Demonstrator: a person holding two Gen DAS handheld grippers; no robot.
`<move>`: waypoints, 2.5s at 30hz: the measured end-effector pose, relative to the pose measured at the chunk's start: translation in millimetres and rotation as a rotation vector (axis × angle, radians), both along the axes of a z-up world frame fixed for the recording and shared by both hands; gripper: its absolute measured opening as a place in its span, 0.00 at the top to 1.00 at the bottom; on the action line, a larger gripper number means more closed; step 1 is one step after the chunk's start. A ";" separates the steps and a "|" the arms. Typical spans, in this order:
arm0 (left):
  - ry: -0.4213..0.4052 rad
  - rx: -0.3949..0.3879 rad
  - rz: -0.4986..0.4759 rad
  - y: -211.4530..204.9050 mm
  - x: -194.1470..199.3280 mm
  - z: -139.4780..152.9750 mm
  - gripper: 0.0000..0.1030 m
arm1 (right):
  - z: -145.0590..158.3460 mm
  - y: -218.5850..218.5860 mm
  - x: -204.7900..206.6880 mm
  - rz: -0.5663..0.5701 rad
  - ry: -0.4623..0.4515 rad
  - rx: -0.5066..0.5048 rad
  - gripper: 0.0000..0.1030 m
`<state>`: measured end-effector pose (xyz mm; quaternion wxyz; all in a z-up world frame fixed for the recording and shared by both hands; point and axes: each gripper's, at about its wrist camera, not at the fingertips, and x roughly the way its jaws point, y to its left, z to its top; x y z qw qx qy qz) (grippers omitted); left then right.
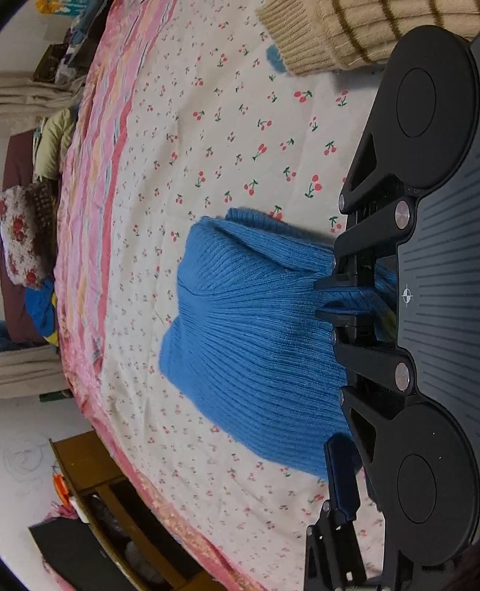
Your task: Fold small clothes
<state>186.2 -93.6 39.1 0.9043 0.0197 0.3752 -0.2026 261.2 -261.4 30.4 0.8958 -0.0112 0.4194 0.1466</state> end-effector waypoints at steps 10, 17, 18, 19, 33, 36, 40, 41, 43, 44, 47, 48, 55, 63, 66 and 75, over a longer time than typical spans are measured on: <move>0.012 0.026 0.040 14.1 12.5 -7.7 0.69 | -12.6 8.0 -6.5 0.027 0.000 -0.057 0.94; 0.012 0.052 0.007 19.0 9.8 -10.9 0.68 | -19.9 -1.8 -10.8 0.007 0.010 -0.045 0.96; 0.004 0.057 0.004 20.2 9.4 -8.0 0.68 | -17.7 -3.3 -12.5 0.000 0.010 -0.038 0.96; -0.007 0.059 0.002 22.1 9.2 -4.4 0.68 | -14.1 -4.8 -13.5 -0.009 0.010 -0.028 0.96; -0.054 0.035 0.058 31.2 52.6 3.4 0.65 | -5.1 -17.7 57.3 -0.184 0.026 0.217 0.66; -0.052 0.042 0.056 27.4 58.4 -0.7 0.62 | -15.7 -15.3 64.4 -0.201 0.037 0.194 0.72; -0.065 0.024 0.045 27.0 57.0 4.3 0.62 | -13.4 -27.7 60.5 -0.233 0.027 0.207 0.93; -0.067 0.015 0.047 28.5 56.6 5.2 0.61 | -13.1 -32.3 58.1 -0.246 0.019 0.200 0.94; -0.060 -0.003 0.062 32.4 57.3 4.6 0.60 | -16.9 -41.0 56.0 -0.267 0.033 0.220 0.95; -0.050 -0.009 0.068 34.5 58.4 3.2 0.59 | -20.2 -42.9 55.4 -0.273 0.043 0.230 0.95; -0.019 -0.033 0.087 40.7 60.8 -0.1 0.57 | -21.2 -36.7 52.4 -0.266 0.030 0.193 0.94; -0.013 -0.041 0.092 42.8 60.7 0.5 0.57 | -19.1 -36.3 51.4 -0.269 0.029 0.196 0.93; 0.032 -0.139 0.109 64.4 65.6 -1.5 0.55 | -6.7 -38.8 27.8 -0.237 -0.003 0.255 0.43; 0.092 -0.170 0.060 59.3 77.0 -26.6 0.36 | -37.5 -48.1 33.5 -0.262 0.082 0.359 0.32; 0.105 -0.186 0.054 58.4 82.1 -28.8 0.31 | -40.0 -51.8 35.1 -0.239 0.089 0.379 0.32; 0.131 -0.211 0.010 46.4 87.0 -42.0 0.32 | -55.4 -54.3 43.3 -0.212 0.126 0.512 0.44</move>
